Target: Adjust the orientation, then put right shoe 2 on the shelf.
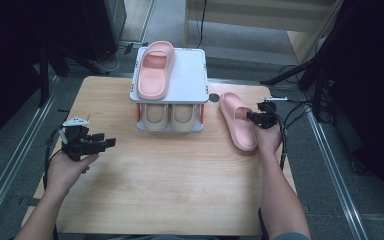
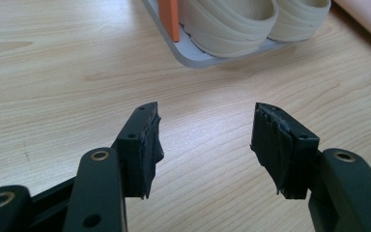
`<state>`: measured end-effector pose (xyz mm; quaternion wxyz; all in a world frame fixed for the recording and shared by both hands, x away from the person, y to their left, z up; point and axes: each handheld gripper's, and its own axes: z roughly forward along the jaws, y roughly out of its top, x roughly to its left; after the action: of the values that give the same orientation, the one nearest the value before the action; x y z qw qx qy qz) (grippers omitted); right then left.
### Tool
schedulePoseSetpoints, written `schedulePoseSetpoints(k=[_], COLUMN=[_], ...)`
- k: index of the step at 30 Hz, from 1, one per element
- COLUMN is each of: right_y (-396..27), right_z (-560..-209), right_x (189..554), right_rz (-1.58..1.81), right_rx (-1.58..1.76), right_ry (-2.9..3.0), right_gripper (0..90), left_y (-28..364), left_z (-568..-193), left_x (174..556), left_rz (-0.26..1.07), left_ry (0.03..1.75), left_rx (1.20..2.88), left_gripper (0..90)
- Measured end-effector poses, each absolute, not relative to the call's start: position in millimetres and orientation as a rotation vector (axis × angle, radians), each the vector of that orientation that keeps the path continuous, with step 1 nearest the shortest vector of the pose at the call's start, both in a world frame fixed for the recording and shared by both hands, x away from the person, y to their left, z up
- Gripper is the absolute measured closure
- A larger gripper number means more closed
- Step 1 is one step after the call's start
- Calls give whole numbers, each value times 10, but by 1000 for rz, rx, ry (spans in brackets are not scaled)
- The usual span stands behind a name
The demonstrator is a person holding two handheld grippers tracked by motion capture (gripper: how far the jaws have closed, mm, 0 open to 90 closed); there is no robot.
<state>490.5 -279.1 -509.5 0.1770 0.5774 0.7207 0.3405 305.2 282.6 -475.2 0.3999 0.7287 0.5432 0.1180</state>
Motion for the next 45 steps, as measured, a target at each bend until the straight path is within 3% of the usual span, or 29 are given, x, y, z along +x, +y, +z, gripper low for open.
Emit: schedulePoseSetpoints(k=[22,45], right_y=[-2777,-2691], right_z=[-4976,-4332], right_x=[4882,4968], right_rz=[922,853], right_rx=[1698,1703], right_ry=[1997,1968], right_gripper=[826,828], left_y=[2796,2621], left_z=[-4758,-4740], left_x=[3086,3214], left_rz=[277,254], left_ry=[1358,1301], left_rx=[1857,1904], left_gripper=[427,419])
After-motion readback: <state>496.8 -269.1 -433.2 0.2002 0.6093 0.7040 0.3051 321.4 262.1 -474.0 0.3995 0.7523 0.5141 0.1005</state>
